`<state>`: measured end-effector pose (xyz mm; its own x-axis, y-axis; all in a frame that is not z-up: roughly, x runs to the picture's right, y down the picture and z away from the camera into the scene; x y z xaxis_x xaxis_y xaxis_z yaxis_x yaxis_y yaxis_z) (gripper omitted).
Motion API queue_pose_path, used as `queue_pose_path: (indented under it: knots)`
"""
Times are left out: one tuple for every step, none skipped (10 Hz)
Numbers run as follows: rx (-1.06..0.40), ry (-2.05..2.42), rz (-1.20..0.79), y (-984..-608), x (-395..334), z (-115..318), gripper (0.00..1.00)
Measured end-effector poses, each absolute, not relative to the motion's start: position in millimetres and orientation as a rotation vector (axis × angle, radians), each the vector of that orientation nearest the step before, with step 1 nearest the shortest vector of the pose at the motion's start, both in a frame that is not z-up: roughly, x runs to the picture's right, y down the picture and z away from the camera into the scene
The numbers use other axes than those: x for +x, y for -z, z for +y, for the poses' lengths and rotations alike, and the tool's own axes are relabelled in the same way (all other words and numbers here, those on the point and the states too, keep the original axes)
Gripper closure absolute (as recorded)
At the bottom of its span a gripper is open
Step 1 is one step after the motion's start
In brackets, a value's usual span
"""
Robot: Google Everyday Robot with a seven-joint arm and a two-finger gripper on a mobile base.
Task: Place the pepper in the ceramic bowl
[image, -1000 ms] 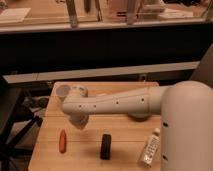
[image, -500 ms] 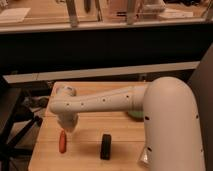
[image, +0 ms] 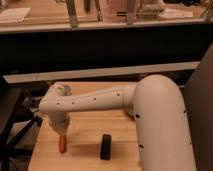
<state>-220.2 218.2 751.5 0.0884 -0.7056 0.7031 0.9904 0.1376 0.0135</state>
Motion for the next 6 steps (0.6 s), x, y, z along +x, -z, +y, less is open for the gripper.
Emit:
queue_pose_path:
  knots:
    - [-0.539, 1.358, -0.631, -758, -214, 216, 0.66]
    - [-0.536, 1.353, -0.63, -762, -205, 212, 0.56]
    - [-0.537, 1.35, -0.631, -763, -200, 211, 0.48]
    - [-0.537, 1.352, -0.633, -760, -200, 212, 0.37]
    - [-0.539, 1.349, -0.632, -756, -205, 215, 0.32]
    - [-0.538, 1.345, -0.63, -754, -212, 217, 0.28]
